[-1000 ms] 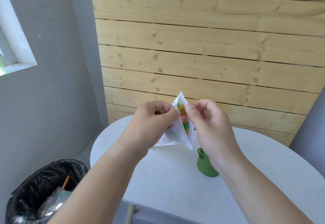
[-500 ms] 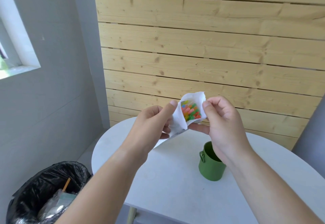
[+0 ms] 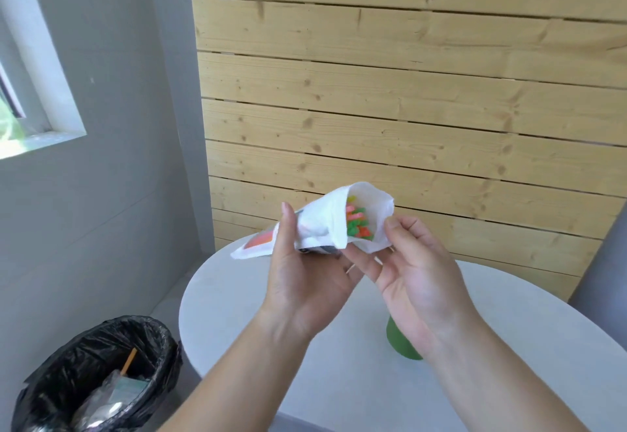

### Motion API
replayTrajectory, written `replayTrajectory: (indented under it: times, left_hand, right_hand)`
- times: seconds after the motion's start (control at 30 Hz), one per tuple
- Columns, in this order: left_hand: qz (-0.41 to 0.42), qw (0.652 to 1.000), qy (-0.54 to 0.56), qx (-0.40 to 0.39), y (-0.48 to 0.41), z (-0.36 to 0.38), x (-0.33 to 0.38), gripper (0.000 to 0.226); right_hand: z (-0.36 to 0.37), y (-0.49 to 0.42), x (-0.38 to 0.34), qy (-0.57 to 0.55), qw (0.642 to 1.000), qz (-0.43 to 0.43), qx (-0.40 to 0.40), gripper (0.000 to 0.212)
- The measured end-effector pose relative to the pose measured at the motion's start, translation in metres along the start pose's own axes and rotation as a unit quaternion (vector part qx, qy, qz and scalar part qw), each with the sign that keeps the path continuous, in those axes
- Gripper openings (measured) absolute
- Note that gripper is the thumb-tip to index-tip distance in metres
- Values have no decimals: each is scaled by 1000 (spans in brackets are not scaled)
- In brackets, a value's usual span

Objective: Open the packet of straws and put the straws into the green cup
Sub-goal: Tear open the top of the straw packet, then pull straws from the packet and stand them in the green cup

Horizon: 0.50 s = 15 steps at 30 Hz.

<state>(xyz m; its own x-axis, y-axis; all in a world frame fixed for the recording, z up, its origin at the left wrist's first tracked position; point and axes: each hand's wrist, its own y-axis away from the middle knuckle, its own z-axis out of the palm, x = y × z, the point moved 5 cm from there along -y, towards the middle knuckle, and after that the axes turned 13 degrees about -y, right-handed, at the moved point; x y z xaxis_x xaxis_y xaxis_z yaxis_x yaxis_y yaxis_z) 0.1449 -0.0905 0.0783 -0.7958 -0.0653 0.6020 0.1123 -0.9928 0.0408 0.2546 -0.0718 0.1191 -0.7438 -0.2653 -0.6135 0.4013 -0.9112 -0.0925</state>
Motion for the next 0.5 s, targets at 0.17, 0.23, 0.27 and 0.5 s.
replayTrajectory:
  times: [0.17, 0.23, 0.27, 0.5]
  left_hand:
    - [72, 993, 7, 95, -12, -13, 14, 57]
    - [94, 990, -42, 100, -17, -16, 22, 48]
    - [108, 986, -75, 100, -19, -16, 26, 46]
    - [240, 916, -307, 93, -19, 2, 48, 32]
  right_hand:
    - [-16, 1, 21, -32, 997, 55, 44, 15]
    - [-23, -1, 24, -26, 994, 80, 64, 14]
    - [-27, -2, 26, -25, 992, 92, 80, 19]
    - [-43, -11, 35, -87, 975, 134, 157, 51]
